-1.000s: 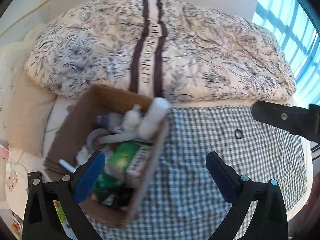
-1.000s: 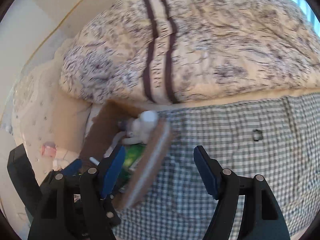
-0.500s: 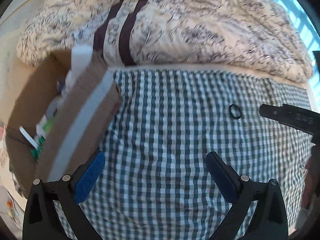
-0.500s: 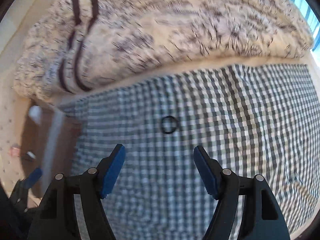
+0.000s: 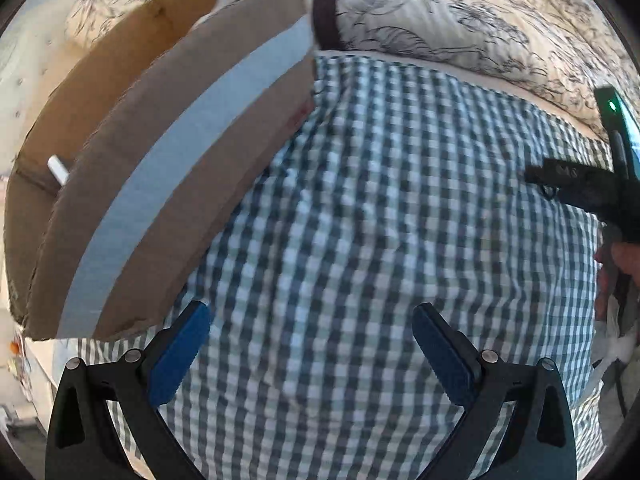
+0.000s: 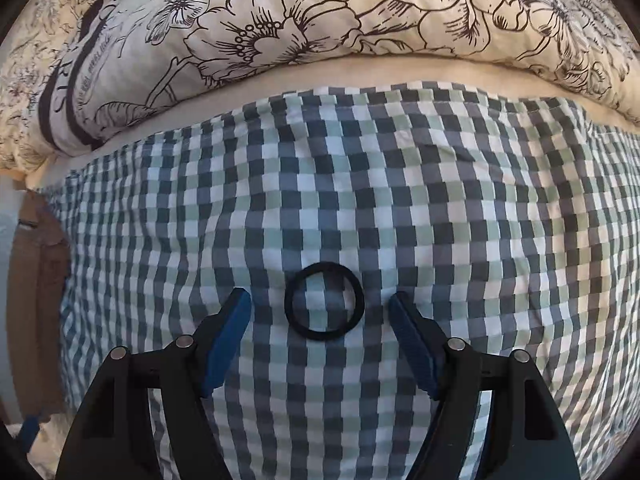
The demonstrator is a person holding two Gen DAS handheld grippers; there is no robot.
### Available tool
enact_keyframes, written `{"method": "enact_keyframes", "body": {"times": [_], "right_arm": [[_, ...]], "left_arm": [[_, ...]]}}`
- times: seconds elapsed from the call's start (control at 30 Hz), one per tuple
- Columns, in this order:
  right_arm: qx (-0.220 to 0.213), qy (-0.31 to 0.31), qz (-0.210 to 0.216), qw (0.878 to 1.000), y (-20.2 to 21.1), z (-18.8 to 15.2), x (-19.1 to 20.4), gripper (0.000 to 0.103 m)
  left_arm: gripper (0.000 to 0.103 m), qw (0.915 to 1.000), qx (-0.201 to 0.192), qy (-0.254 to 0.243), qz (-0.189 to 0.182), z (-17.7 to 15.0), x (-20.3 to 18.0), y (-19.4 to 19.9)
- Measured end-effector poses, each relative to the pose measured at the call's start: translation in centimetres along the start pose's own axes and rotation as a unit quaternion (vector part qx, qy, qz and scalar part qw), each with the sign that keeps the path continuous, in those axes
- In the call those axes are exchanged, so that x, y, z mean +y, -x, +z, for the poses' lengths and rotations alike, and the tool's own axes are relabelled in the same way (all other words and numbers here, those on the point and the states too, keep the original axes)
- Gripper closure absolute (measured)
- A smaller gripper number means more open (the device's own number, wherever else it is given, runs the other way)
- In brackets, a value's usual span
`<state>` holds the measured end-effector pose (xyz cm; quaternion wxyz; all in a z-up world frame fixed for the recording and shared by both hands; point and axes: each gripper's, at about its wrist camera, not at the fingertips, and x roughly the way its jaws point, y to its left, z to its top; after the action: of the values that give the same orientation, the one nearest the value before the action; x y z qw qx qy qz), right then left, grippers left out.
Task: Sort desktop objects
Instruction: 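Grasp the black rubber ring from the sheet with the right tool, then drop the black ring into the box with the right tool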
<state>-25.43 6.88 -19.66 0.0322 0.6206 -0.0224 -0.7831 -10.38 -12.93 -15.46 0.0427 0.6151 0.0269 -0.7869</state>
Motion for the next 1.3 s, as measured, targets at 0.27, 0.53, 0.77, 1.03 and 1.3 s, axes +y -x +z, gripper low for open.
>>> {"method": "enact_keyframes", "body": {"times": [0.27,0.53,0.77,1.03,1.3], "right_arm": [[-0.029,-0.022,0.003,0.999,4.4,-1.7,-3.0,0.098],[-0.075,-0.001,0.034,0.997,14.6,-4.6,-0.7,0.098],[-0.094,0.046,0.100,0.990,22.3,-8.3,10.6,0.098],[-0.136,0.145,0.194,0.961,26.5,-8.9,29.7,0.097],[-0.133,0.116,0.131,0.976,26.2,-7.3,33.3,0.021]], "left_arm": [[0.000,0.9997,-0.020,0.009,-0.014,-0.1,1.4,2.1],[0.000,0.9980,-0.050,0.022,-0.034,0.4,4.3,6.1],[0.000,0.9957,-0.087,0.013,-0.027,0.1,11.7,11.1],[0.000,0.9920,-0.124,0.020,-0.015,-1.5,19.5,13.7],[0.000,0.9914,-0.123,0.027,-0.036,-1.9,22.4,15.2]]}}
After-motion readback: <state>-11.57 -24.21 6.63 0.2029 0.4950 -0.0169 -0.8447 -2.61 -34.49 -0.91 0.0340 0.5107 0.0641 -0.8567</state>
